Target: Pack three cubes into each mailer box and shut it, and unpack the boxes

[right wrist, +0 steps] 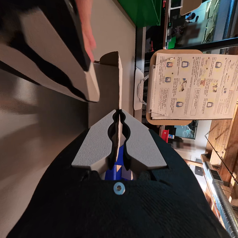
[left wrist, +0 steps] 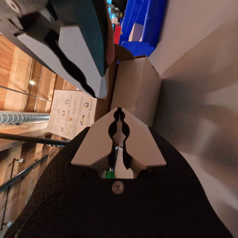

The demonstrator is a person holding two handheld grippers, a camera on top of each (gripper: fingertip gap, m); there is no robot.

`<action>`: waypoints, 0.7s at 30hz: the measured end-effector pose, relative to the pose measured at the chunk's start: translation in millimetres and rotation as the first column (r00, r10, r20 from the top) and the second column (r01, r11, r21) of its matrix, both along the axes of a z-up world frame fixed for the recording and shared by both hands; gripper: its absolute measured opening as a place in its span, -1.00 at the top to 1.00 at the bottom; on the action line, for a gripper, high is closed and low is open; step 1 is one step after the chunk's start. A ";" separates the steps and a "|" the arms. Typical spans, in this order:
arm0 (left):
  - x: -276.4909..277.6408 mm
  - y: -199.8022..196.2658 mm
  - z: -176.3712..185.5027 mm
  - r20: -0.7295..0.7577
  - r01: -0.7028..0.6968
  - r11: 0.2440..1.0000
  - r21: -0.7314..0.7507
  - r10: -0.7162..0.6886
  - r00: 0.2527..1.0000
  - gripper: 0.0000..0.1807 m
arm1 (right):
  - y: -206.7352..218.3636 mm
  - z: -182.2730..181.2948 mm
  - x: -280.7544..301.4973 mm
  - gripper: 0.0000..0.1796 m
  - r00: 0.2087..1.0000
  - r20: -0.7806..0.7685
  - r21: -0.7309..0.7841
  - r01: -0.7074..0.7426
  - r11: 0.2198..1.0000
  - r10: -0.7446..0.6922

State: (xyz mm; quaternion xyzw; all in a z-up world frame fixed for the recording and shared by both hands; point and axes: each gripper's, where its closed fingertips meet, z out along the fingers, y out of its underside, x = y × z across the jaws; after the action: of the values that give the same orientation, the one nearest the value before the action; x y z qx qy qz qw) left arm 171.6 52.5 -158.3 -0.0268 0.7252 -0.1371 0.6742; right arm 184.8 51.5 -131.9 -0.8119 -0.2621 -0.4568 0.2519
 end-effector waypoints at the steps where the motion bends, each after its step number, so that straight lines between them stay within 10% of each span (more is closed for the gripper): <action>1: 5.2 1.6 -0.2 -0.013 -0.019 1.000 -0.019 0.019 1.000 1.00 | -0.2 0.4 -0.6 1.00 1.000 -0.008 -0.002 -0.004 1.000 0.004; 21: 19.4 28.2 -45.2 -0.380 -0.247 0.941 -0.230 0.146 0.913 1.00 | 31.2 47.7 38.2 1.00 0.993 -0.014 0.076 -0.115 0.990 0.117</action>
State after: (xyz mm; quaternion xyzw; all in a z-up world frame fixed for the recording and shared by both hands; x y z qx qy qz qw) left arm 191.0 80.7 -203.5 -0.2174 0.8031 -0.1595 0.5313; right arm 223.0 82.7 -84.2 -0.7893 -0.2891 -0.4436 0.3109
